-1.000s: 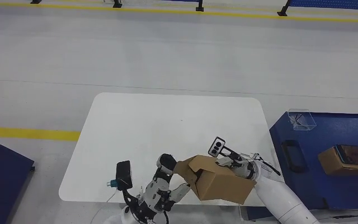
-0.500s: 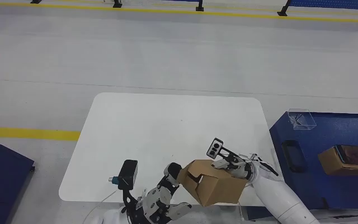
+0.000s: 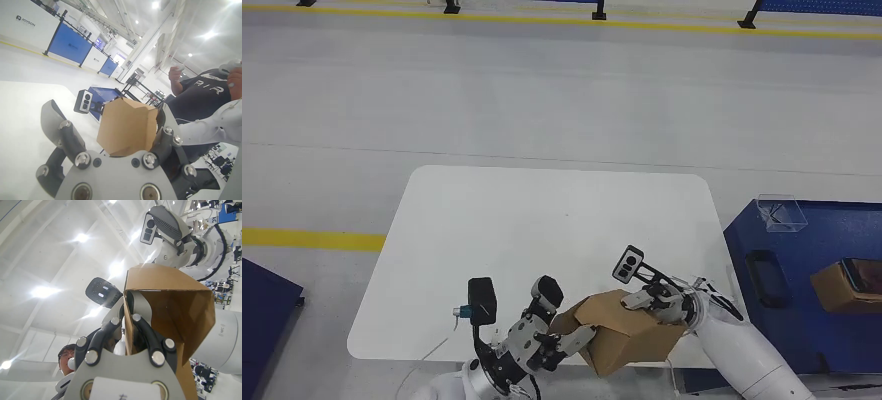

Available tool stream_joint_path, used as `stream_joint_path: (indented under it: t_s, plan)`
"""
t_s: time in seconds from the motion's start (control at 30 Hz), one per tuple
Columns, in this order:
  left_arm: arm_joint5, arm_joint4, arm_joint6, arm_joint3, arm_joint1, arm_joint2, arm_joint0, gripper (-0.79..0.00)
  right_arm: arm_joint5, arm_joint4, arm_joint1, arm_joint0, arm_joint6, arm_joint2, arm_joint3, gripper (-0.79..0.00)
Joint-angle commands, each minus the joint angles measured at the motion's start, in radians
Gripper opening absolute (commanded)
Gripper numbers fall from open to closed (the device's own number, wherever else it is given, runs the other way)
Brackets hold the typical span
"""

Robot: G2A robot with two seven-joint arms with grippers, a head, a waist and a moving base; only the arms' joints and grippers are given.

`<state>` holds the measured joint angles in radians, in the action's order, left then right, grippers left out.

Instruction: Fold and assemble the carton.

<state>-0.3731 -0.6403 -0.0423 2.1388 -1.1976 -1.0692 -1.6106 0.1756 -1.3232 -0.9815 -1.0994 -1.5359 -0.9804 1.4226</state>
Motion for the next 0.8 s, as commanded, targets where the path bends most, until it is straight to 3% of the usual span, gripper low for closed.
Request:
stream_joint_path:
  t_s: [0.0, 0.33, 0.57, 0.77]
  plan:
    - [0.015, -0.024, 0.019, -0.012, -0.003, 0.009, 0.006, 0.000, 0.004, -0.008, 0.000, 0.000, 0.000, 0.003, 0.003, -0.785]
    - [0.044, -0.181, 0.113, -0.040, -0.012, 0.050, 0.019, 0.000, 0.013, -0.036, 0.001, -0.001, 0.000, 0.011, 0.007, -0.785]
    - [0.013, -0.142, 0.192, -0.030, -0.014, 0.033, -0.006, 0.000, 0.007, -0.047, 0.003, -0.004, 0.000, 0.008, 0.007, -0.785]
    - [-0.063, -0.054, 0.189, -0.020, -0.011, 0.027, -0.030, 0.000, 0.008, -0.049, 0.004, -0.005, 0.000, 0.007, 0.005, -0.785]
